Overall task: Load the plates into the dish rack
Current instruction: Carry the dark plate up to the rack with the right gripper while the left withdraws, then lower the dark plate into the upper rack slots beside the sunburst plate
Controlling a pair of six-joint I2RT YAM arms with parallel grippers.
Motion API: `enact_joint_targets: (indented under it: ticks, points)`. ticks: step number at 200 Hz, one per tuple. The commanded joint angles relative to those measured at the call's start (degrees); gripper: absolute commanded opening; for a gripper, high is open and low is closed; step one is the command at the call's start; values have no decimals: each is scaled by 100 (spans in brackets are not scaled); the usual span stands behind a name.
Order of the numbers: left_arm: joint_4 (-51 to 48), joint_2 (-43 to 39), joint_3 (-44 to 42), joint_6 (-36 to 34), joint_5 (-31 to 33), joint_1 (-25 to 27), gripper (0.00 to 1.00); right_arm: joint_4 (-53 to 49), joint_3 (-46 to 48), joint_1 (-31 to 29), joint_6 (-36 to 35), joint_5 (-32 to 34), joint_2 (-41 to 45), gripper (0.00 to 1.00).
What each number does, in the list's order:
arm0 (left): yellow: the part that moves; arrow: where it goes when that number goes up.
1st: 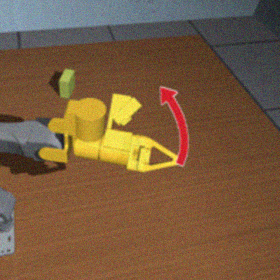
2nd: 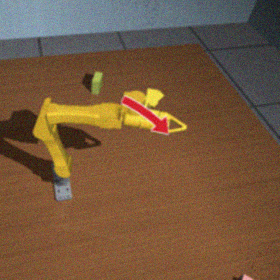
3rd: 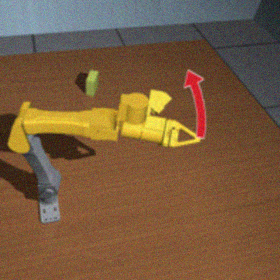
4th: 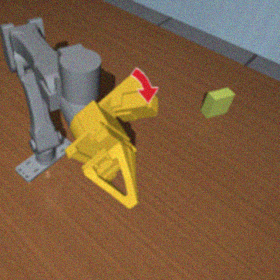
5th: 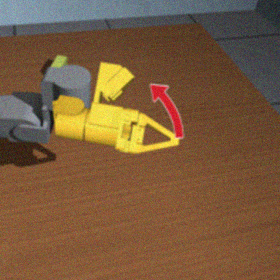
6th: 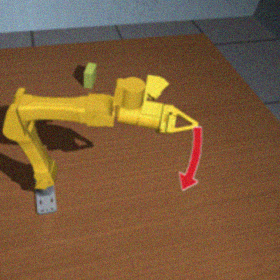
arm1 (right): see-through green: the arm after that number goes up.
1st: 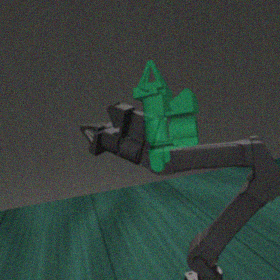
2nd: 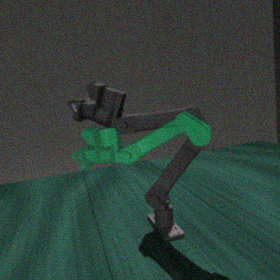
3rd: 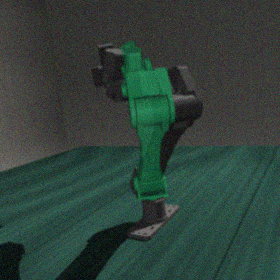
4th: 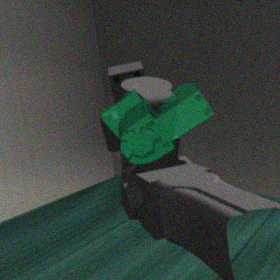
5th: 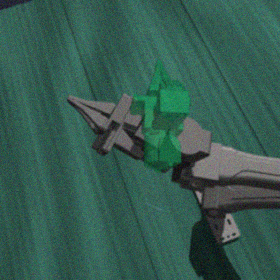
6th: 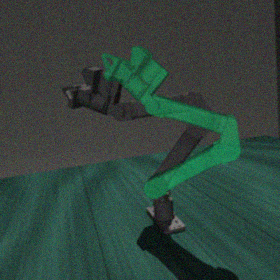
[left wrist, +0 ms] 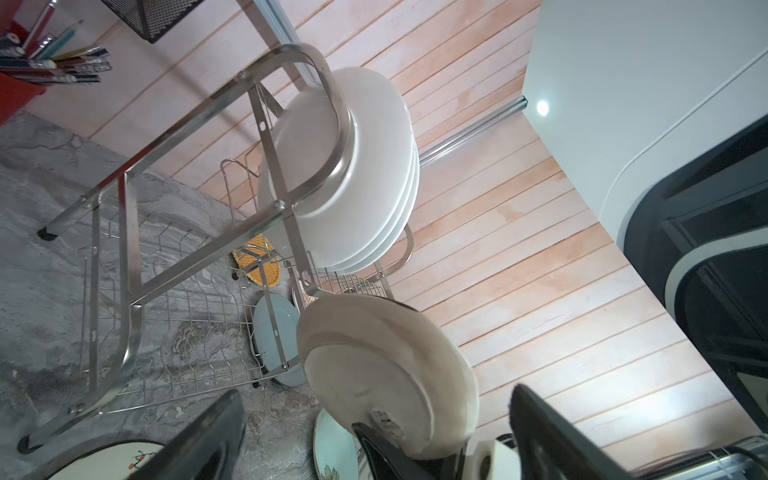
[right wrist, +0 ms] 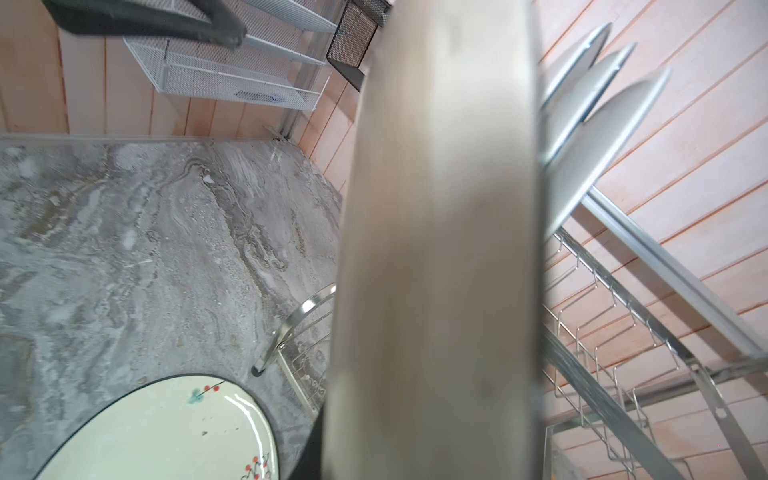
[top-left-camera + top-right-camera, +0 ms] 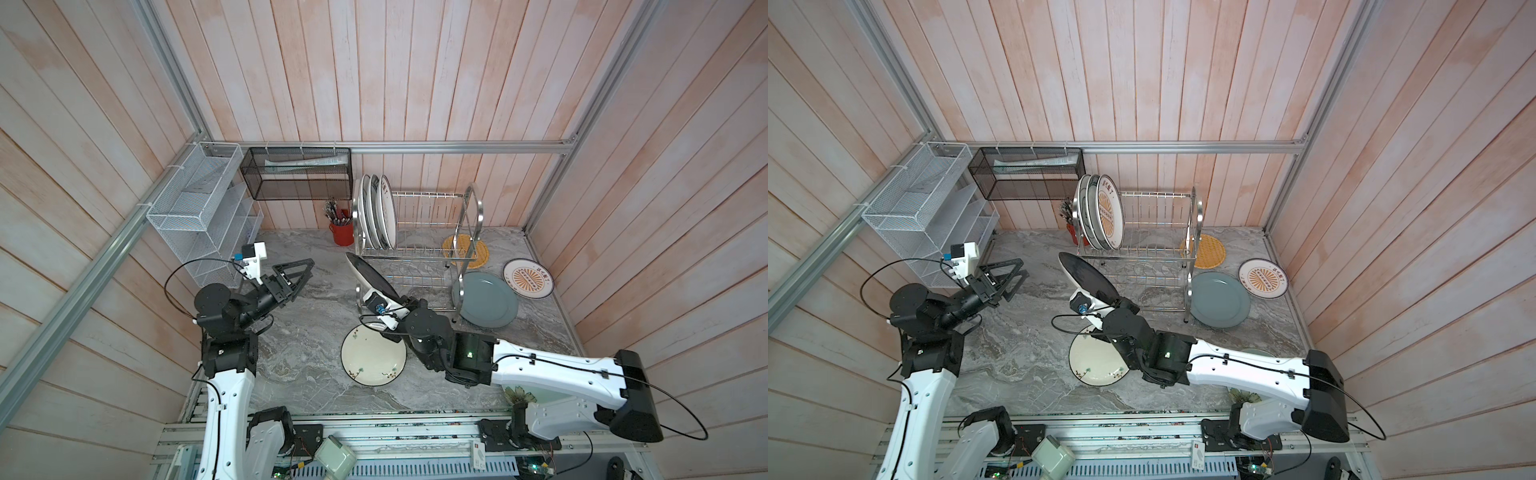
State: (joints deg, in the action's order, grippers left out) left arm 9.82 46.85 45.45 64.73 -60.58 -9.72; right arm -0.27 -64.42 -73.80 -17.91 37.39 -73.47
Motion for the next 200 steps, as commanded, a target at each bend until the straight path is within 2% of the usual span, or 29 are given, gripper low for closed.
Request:
enact_joint_targets:
  ticks: [1, 36, 64, 84, 101, 126, 156, 176, 200]
  points:
    - [-113, -30, 124, -838, 304, 553, 100, -182, -631, -12, 1065, -336, 675, 0]
    - [-1117, -232, 238, -2112, 938, 1162, 100, -459, -1065, -9, 1477, -1097, 1066, 0]
    - [-1526, -552, -85, -2515, 1184, 1244, 100, -414, -1467, 31, 1610, -1161, 1177, 0]
    - [-1437, -1012, -545, -2572, 1102, 1292, 100, -452, -1925, 345, 1888, -1188, 1124, 0]
    - [-1752, -1413, -728, -2987, 1270, 1319, 100, -569, -2317, 832, 2240, -1349, 972, 0]
    - [-2467, -1878, -802, -3677, 1944, 1353, 100, -977, -3060, 1595, 2835, -1892, 499, 0]
    - [-2881, -2277, -1004, -4000, 2980, 1367, 100, -1376, -3904, 2302, 3372, -2369, -224, 0]
    - [-3143, -2336, -917, -4151, 3241, 1367, 100, -1742, -4523, 2531, 3574, -2367, -818, 0]
    - [-3060, -2456, -1006, -4137, 3070, 1358, 100, -2058, -5050, 2704, 3758, -2342, -1402, 0]
